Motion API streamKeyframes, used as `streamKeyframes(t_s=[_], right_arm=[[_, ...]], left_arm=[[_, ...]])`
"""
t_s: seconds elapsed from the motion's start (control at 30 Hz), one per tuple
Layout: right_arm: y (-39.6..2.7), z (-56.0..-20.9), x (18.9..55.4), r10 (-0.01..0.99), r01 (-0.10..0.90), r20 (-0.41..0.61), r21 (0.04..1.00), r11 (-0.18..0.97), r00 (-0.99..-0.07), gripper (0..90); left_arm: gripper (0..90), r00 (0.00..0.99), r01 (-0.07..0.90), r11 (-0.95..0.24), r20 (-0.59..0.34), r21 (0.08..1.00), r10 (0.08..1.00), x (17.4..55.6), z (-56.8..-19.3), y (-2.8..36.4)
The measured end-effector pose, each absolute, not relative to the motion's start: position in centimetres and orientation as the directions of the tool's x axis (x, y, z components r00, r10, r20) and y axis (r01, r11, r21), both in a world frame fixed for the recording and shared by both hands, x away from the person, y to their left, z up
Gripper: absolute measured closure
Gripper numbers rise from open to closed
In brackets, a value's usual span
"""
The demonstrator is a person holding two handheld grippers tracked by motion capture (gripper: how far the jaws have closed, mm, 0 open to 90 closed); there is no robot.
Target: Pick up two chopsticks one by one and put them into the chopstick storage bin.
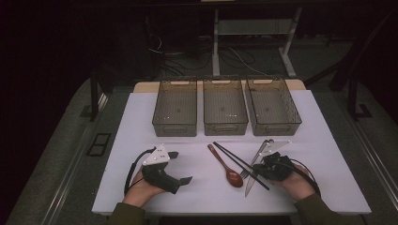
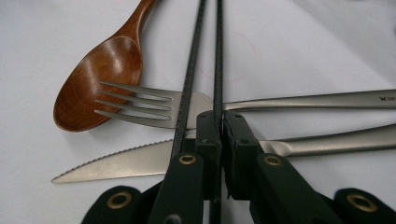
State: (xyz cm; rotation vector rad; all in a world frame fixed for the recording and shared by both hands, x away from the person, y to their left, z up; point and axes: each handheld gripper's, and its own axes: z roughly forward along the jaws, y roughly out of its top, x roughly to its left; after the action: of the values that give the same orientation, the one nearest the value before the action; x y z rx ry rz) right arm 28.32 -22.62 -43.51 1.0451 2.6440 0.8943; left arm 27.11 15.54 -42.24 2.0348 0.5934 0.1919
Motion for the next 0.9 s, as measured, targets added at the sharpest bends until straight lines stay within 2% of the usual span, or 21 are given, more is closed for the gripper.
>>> streamKeyframes(t_s=[0.9], right_arm=[[-26.6,-41.1,28.2,0.670,0.578,0.176,0.687,0.441,-0.721,86.1]], left_arm=[[0.0,0.870,0.327,-0.417,-0.099,0.848,0.482,27.1,-42.2,15.6]])
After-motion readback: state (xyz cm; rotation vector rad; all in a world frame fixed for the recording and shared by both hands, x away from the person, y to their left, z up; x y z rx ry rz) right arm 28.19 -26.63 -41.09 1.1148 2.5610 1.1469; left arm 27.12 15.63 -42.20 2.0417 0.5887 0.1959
